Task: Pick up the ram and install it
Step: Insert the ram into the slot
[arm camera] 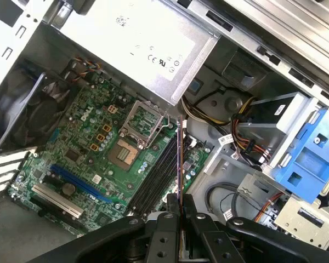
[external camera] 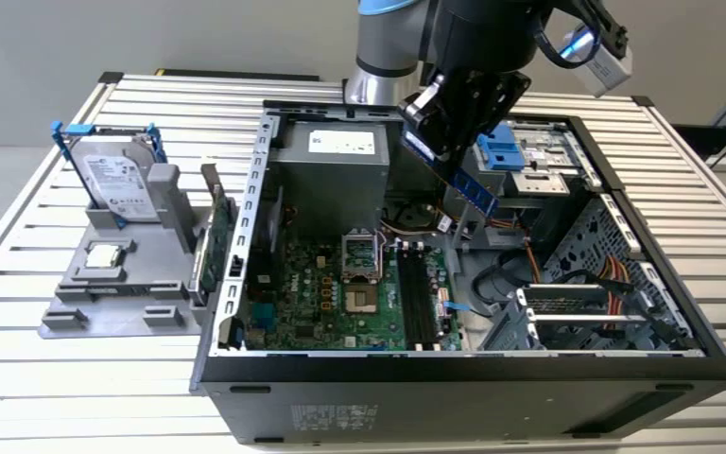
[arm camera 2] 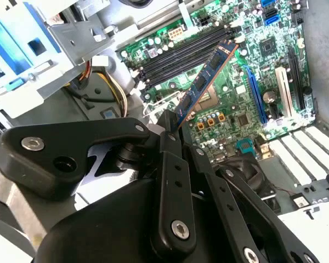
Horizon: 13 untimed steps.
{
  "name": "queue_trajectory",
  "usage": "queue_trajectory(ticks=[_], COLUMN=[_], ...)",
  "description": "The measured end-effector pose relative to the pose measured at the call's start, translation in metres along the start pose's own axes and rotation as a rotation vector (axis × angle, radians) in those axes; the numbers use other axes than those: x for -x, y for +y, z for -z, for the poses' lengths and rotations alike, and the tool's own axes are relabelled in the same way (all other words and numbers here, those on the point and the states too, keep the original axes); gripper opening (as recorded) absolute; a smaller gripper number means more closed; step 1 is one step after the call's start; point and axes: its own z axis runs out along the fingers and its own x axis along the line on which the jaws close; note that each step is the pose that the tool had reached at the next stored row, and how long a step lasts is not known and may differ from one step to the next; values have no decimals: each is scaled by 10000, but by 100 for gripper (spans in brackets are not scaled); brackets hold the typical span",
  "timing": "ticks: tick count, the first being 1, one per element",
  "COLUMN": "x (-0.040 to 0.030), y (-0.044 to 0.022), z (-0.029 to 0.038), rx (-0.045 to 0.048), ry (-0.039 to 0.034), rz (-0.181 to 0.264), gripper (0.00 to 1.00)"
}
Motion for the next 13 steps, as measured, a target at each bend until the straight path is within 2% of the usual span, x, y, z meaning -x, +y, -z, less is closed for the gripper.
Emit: queue_trajectory(ticks=[13], x=[10], y=[-6], z=[0], rx=[-25], ry=[-16], rz=[-984], gripper=[0])
